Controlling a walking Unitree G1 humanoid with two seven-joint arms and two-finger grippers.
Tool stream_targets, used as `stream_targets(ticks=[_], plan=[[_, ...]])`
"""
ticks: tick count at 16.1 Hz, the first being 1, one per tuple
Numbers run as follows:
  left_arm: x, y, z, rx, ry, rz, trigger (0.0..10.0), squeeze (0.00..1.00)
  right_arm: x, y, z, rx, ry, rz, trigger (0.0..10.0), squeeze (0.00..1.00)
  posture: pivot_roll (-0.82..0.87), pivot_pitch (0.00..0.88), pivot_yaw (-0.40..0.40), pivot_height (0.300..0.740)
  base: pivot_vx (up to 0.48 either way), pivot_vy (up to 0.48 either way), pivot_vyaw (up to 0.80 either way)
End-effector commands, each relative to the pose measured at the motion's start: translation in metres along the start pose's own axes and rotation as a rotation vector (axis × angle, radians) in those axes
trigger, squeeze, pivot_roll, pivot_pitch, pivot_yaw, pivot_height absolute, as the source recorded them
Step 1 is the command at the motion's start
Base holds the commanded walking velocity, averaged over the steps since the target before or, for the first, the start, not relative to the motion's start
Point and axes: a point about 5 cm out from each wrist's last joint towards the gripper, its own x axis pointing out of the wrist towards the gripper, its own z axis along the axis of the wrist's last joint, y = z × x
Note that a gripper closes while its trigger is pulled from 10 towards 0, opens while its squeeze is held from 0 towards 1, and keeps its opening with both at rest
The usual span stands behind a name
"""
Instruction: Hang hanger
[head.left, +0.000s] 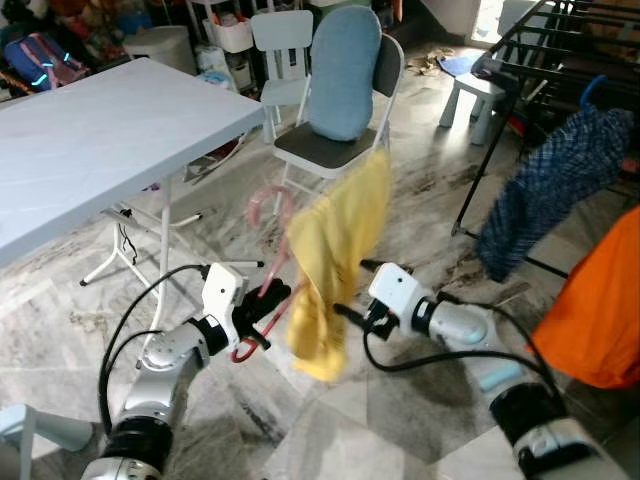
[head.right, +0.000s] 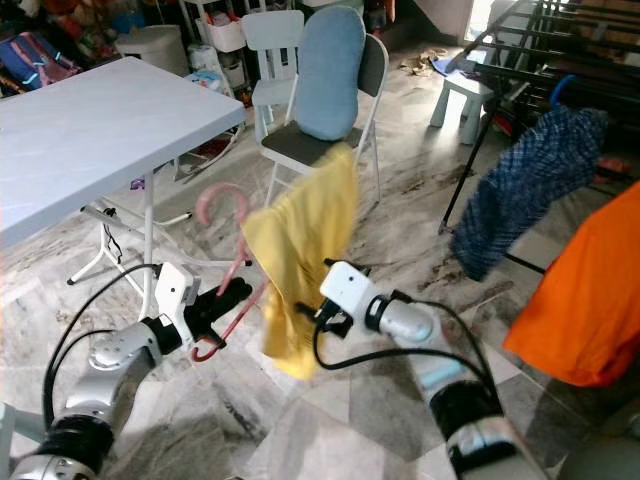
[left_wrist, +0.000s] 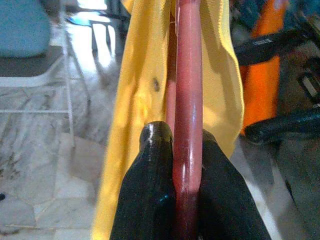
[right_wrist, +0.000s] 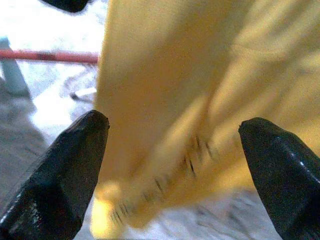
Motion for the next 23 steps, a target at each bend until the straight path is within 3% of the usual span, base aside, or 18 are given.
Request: stream_targets(ticks=[1, 6, 16, 21, 23], plan=[[0.002, 0.003, 0.016, 0.064, -0.031, -0.027, 0.0, 0.00, 0.002, -0.001, 0.008, 0.017, -0.032, 0.002, 10.0, 0.00, -0.24, 0.000, 0.141, 0.740, 0.000, 0.000, 0.00], [0.002, 0.005, 0.024, 0.100, -0.027, -0.048, 0.0, 0.00, 0.002, 0.004, 0.014, 0.103, -0.033, -0.002, 10.0, 0.00, -0.22, 0.000, 0.147, 0.740, 0.000, 0.000, 0.00], [0.000, 0.009, 0.032, 0.143, -0.035, -0.031, 0.0, 0.00, 0.001, 0.015, 0.013, 0.185, -0.019, 0.006, 10.0, 0.00, -0.21, 0.000, 0.141, 0.740, 0.000, 0.000, 0.00], [0.004, 0.008, 0.040, 0.165, -0.074, 0.003, 0.0, 0.00, 0.004, 0.019, 0.021, 0.236, -0.051, 0.065, 10.0, 0.00, -0.20, 0.000, 0.123, 0.740, 0.000, 0.000, 0.00], [0.006, 0.006, 0.043, 0.171, -0.088, 0.005, 0.0, 0.00, 0.011, 0.030, 0.023, 0.258, -0.056, 0.126, 10.0, 0.00, -0.20, 0.000, 0.113, 0.740, 0.000, 0.000, 0.00]])
